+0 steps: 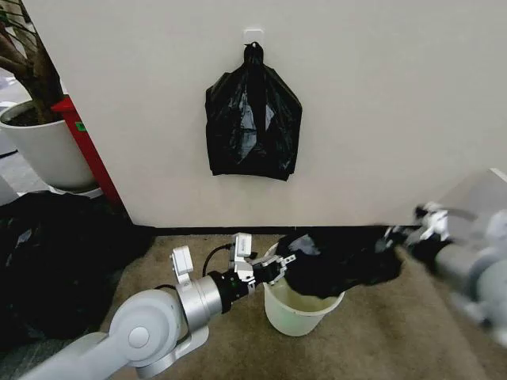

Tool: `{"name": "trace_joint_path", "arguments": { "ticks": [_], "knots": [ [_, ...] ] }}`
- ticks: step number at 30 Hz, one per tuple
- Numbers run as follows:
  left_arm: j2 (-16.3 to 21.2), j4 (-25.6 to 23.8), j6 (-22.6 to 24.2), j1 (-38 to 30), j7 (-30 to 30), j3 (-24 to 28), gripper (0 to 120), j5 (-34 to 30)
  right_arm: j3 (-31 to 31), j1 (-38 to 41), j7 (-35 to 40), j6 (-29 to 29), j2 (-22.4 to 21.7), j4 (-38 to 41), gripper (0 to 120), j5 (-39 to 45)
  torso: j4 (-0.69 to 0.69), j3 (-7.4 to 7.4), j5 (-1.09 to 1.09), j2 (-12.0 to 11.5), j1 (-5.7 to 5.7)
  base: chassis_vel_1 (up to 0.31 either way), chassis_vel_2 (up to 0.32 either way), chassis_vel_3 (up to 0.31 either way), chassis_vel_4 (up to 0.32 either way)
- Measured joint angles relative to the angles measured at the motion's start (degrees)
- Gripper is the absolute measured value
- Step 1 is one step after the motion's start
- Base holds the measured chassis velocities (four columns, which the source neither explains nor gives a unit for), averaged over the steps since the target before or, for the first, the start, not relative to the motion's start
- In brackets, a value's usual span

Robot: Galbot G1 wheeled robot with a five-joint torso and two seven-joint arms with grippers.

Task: Place the garbage bag over the trash bin.

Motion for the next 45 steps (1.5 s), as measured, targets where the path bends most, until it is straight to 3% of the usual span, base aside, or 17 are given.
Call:
{"name": "trace_joint_path", "arguments": {
  "ticks": [3,5,12,18,25,31,35,45],
  "knots": [
    [0.60,-1.85,0.25,0.30,0.25,0.02,0,0.24,4.26,-0.28,2.95,-0.04,-0.76,0.02,0,11.01,-0.01,0.00,0.01,0.00,0.00,0.000,0.000,0.000,0.000],
    [1.04,-2.55,0.29,0.82,0.06,0.02,0,1.01,2.89,0.22,3.43,-0.04,-0.01,0.01,0,12.66,0.02,0.00,0.01,0.00,0.00,0.000,0.000,0.000,0.000],
    [1.53,-2.35,0.22,1.01,-0.87,-0.90,0,1.51,-0.04,0.61,0.27,-0.04,0.74,-0.01,0,11.66,0.02,0.00,0.00,0.00,0.00,0.000,0.000,0.000,0.000],
    [-0.58,1.99,-0.21,1.02,-2.62,-0.21,0,1.79,-3.57,-0.34,-1.00,-0.04,2.30,-0.04,0,7.96,0.01,0.00,0.00,0.00,0.00,0.000,0.000,0.000,0.000],
    [-2.50,7.15,-1.46,1.29,-4.77,0.79,0,4.95,-12.05,0.49,-2.84,-0.03,5.24,-0.06,0,2.65,0.00,0.00,-0.01,0.00,0.00,0.000,0.000,0.000,0.000],
    [-1.00,4.30,-1.91,4.23,-6.91,-2.70,0,6.33,-14.29,1.19,-3.69,-0.01,6.54,-0.06,0,2.00,0.02,0.00,0.01,0.00,0.00,0.000,0.000,0.000,0.000],
    [1.27,0.80,-1.98,5.09,-9.19,-6.10,0,6.44,-12.83,0.87,-2.49,0.19,5.10,-0.05,0,6.87,0.02,0.00,0.00,0.00,0.00,0.000,0.000,0.000,0.000],
    [1.84,1.06,-1.48,3.35,-10.33,-6.48,0,7.69,-13.85,1.15,-2.13,0.31,4.89,-0.05,0,7.83,0.01,0.00,0.00,0.00,0.00,0.000,0.000,0.000,0.000]
  ]
}}
